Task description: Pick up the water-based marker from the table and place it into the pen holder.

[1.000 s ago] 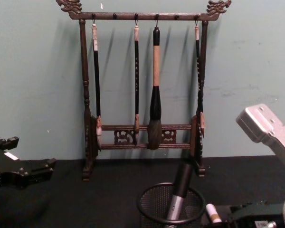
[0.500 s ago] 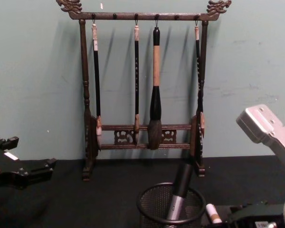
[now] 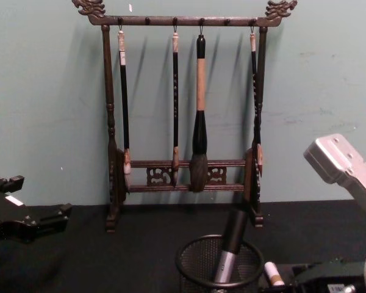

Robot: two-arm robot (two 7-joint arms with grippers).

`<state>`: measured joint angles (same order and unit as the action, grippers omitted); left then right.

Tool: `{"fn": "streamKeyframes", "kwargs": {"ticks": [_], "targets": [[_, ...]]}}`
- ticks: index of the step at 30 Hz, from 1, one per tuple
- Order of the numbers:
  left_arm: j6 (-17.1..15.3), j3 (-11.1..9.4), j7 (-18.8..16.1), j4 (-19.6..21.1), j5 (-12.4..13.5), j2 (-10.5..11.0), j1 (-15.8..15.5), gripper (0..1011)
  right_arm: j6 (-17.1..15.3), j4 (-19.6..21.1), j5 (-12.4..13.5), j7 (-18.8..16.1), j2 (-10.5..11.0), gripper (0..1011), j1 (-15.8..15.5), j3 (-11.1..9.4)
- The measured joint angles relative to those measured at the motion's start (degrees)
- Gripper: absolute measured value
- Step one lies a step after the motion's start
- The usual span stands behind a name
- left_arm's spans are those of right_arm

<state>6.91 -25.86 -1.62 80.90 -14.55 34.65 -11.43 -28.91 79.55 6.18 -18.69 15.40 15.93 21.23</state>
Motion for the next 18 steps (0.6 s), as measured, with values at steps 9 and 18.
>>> {"fn": "streamKeyframes", "kwargs": {"ticks": [9, 18], "targets": [[0.0, 0.0, 0.0, 0.0, 0.0, 0.0, 0.0, 1001, 0.03, 0.0, 0.05, 0.03, 0.0, 626, 0.0, 0.0], [0.0, 0.0, 0.0, 0.0, 0.0, 0.0, 0.0, 1001, 0.03, 0.0, 0.1, 0.03, 0.0, 334, 0.0, 0.0]]}}
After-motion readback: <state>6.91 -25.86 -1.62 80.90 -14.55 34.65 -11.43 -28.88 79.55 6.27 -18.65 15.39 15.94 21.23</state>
